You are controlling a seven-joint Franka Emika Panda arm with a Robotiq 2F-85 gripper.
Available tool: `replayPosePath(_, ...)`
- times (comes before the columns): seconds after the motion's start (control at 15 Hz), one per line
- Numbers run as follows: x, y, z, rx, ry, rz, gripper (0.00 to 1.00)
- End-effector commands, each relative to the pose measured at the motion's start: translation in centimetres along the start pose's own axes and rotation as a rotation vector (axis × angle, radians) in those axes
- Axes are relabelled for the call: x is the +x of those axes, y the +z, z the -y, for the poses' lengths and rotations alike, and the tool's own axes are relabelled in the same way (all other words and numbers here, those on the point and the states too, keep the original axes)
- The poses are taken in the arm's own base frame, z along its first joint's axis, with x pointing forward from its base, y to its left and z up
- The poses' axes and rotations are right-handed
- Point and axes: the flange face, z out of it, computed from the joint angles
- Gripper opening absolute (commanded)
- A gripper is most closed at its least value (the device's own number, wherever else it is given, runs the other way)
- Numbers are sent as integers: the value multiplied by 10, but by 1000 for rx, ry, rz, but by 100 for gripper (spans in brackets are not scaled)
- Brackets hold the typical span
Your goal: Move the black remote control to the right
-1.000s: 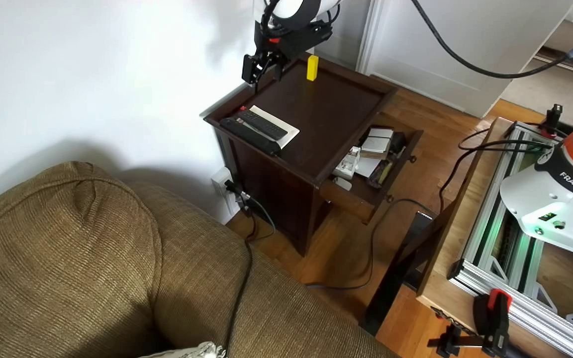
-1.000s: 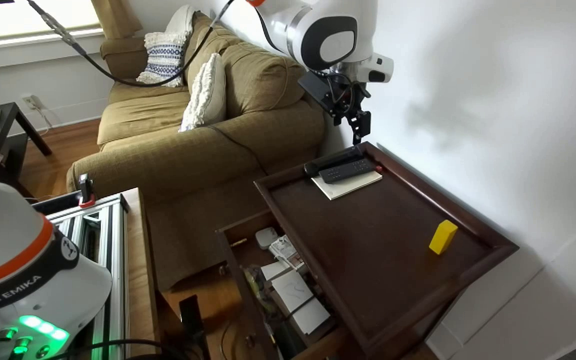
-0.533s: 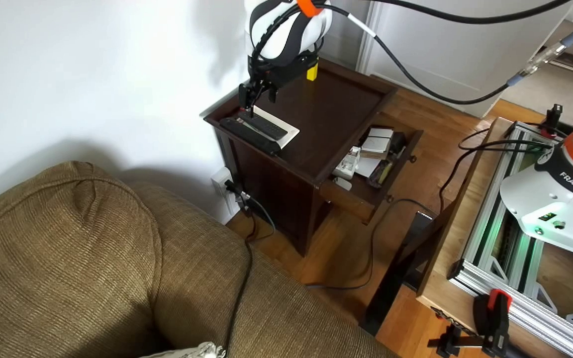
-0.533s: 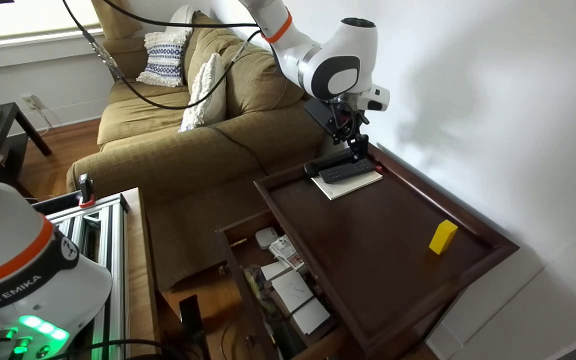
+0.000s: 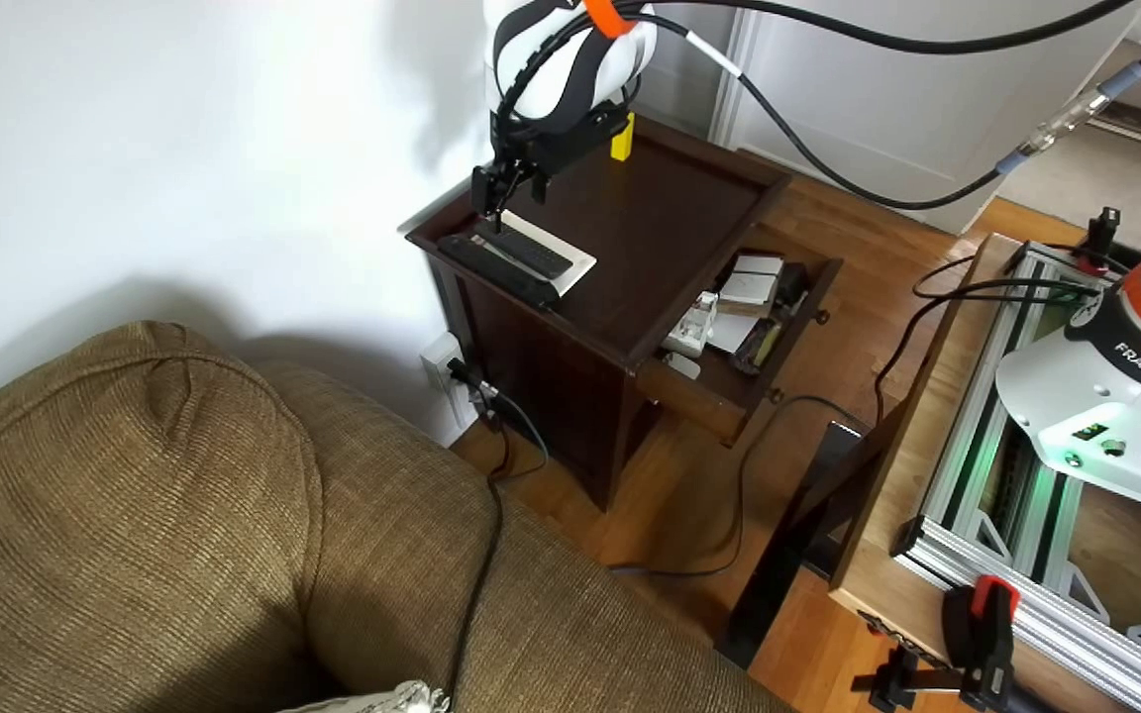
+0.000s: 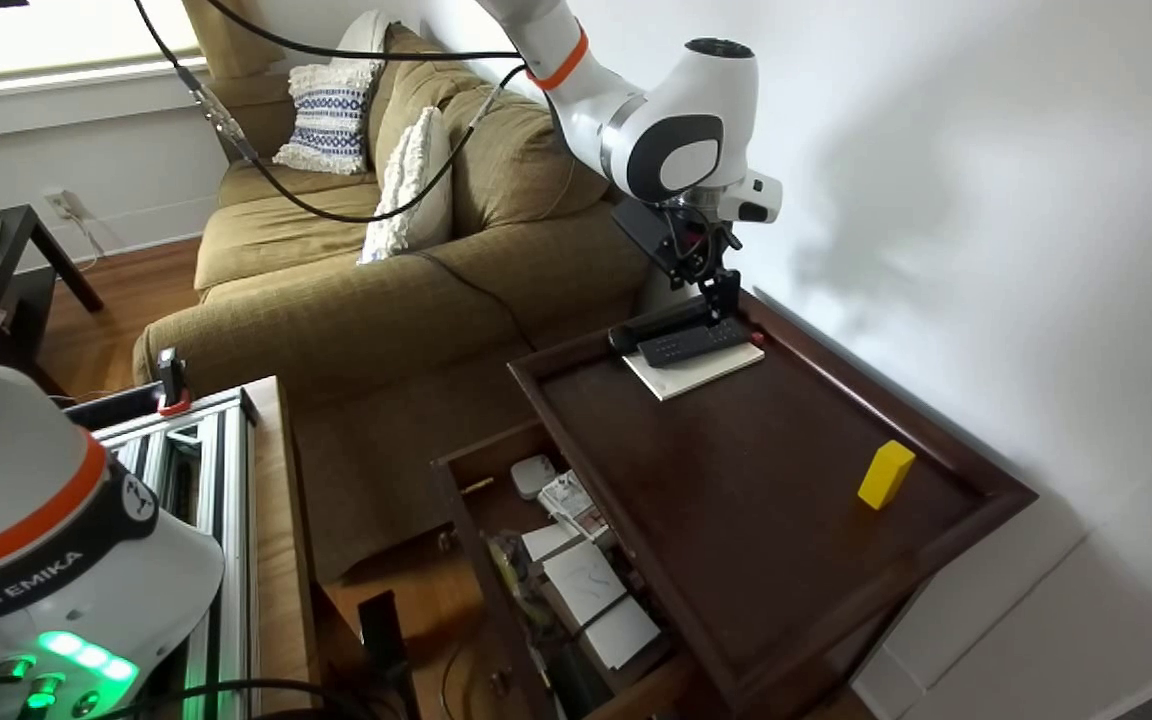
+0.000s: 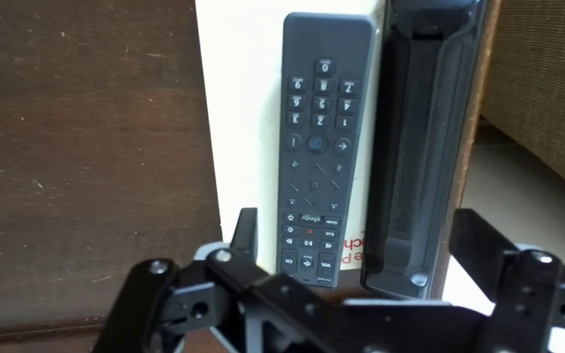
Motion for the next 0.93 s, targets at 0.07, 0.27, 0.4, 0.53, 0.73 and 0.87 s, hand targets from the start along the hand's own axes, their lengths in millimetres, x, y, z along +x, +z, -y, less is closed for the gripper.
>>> replayPosePath(0.07,10,8,-3,0,14,-10,100)
replayPosePath(0.27,13,14,-5,9,2,3,100)
replayPosePath(0.4,14,21,-6,22,-3,18,100)
replayPosePath(0.53,16,29,-8,44,-17,11,100)
replayPosePath(0.73,18,40,-15,77,-21,5,100)
replayPosePath(0.87,20,49,-21,87,-23,9,100)
